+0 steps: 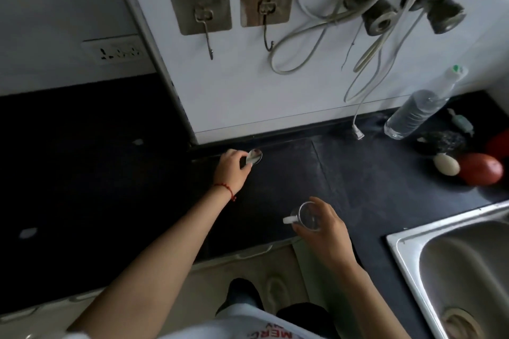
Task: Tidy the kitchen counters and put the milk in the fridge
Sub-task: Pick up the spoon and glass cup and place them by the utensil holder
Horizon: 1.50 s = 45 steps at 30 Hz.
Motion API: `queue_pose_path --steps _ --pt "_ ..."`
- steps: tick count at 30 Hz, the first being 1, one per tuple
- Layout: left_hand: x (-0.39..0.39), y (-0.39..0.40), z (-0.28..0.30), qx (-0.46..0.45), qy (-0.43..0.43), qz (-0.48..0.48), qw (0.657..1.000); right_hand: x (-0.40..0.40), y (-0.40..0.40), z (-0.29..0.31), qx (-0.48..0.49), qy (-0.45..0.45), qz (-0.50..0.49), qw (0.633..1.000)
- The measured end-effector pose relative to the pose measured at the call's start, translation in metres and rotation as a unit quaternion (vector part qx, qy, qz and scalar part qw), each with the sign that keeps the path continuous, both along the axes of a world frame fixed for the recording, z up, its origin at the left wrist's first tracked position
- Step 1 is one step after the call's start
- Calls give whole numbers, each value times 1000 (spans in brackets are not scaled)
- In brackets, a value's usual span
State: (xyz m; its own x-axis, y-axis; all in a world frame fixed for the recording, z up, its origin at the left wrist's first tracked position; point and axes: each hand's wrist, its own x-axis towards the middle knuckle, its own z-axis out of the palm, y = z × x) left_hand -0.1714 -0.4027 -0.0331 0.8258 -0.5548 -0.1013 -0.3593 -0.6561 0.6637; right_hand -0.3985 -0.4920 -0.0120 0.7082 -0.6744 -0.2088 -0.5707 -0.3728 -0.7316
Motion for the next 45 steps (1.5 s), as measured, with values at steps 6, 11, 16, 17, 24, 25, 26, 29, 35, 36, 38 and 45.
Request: queue_pose_path --steps 6,11,16,17,24,25,26,29,35,36,38,45 --pt "11 -38 -14 93 -24 -32 995 -28 -6 10 1 -2 -38 999" --pt "6 -44 -17 94 -31 -20 995 -40 -10 11 5 6 -45 999" --pt "1 -32 -14 42 -4 17 999 -42 -14 13 6 4 -33 999" --pt "-1 -27 -11 27 0 29 999 -42 -15 14 7 3 -29 1000" --pt "-36 41 23 -108 -2 182 977 -28 -14 17 16 -17 47 999" --pt "-43 56 29 -127 -3 215 968 -23 -12 17 23 -21 62 998" --pt "-50 72 35 -146 -5 249 957 -17 -9 17 33 -26 79 996" --pt "-80 122 53 -185 -15 348 919 2 5 17 47 -37 153 986" --pt "-162 221 67 -247 -42 522 815 38 63 23 60 -43 316 946" --pt "-178 234 69 -251 -53 547 797 41 75 25 59 -45 346 935" --pt "-209 260 72 -264 -68 601 751 45 102 30 57 -51 407 910" --pt "-321 325 66 -279 -100 744 599 39 194 30 45 -46 554 830"
